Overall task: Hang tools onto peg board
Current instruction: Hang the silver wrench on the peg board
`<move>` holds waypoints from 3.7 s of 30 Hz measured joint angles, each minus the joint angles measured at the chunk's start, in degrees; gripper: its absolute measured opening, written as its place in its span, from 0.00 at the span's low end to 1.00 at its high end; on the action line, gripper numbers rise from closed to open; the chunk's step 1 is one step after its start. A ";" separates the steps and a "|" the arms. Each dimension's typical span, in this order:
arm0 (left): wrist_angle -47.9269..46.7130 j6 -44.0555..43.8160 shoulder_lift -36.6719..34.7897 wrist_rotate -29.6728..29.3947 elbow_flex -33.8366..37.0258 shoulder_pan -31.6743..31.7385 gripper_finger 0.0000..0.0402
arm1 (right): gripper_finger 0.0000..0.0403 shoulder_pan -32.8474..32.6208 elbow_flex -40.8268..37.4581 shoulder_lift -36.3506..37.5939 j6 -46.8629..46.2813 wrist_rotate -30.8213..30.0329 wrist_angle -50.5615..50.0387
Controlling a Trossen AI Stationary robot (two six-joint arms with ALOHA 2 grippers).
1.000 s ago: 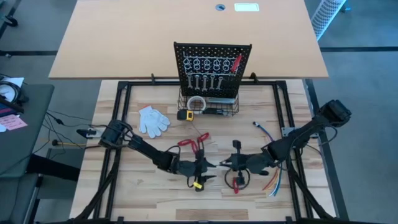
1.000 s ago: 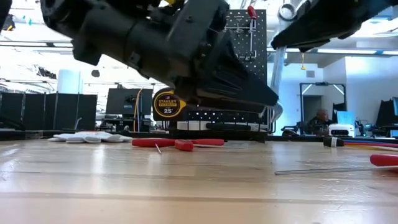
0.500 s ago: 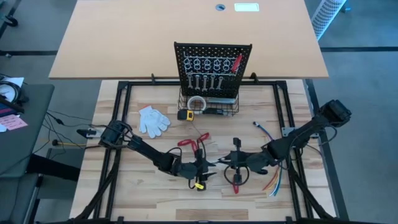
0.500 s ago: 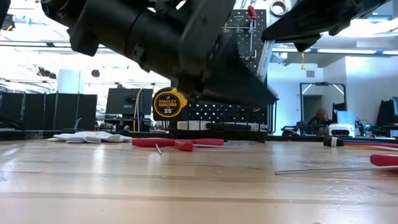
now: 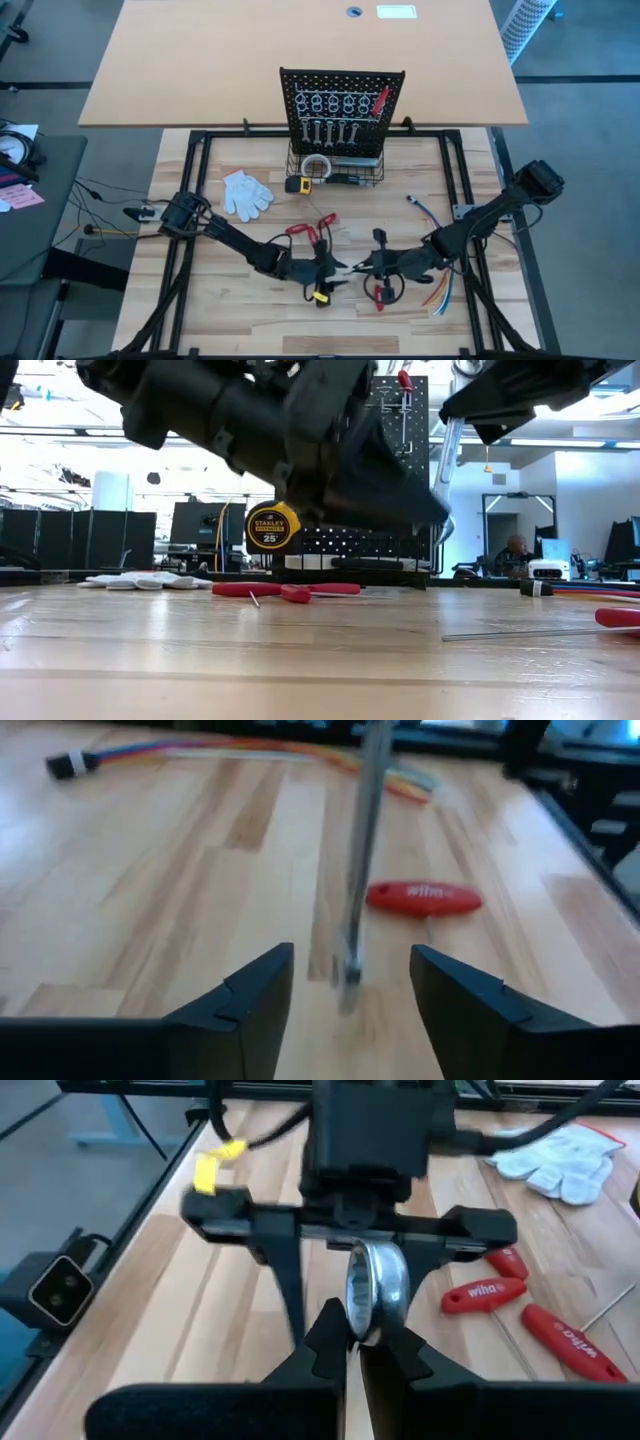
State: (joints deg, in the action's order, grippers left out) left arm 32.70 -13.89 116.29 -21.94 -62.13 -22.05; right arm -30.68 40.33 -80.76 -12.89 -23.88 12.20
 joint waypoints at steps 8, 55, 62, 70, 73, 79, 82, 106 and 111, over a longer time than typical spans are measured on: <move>0.15 -0.16 0.00 -4.30 0.00 0.03 0.34 | 0.05 0.02 0.00 0.00 0.95 -0.13 1.31; 38.21 8.59 0.11 0.75 13.20 -0.47 0.03 | 0.26 2.83 -8.71 -20.93 9.04 1.19 55.65; 36.55 6.57 0.11 0.04 13.20 -0.45 0.09 | 0.03 3.13 -8.71 -20.90 8.66 1.17 54.55; 30.35 5.28 0.04 -2.30 13.60 -0.45 0.21 | 0.03 3.46 -8.73 -6.83 8.89 -3.41 37.85; 29.63 5.14 0.04 -3.25 13.60 -0.45 0.23 | 0.03 6.27 -8.73 1.79 8.45 -5.45 28.09; 29.16 3.67 0.04 -3.28 13.60 -0.45 0.24 | 0.03 19.39 -8.71 16.12 3.20 -1.09 9.43; 29.16 3.56 0.04 -3.27 13.60 -0.45 0.24 | 0.03 27.75 -9.90 17.61 1.63 4.59 8.85; 26.19 1.22 0.04 -4.48 13.64 -0.39 0.24 | 0.04 62.48 -18.22 19.55 0.75 34.87 15.66; 26.23 1.22 0.04 -4.48 13.64 -0.37 0.24 | 0.04 65.43 -18.22 19.55 0.88 36.90 17.21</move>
State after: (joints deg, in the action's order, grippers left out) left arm 58.94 -12.67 116.33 -26.41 -48.49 -22.42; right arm 34.75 22.11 -61.21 -12.01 13.02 29.41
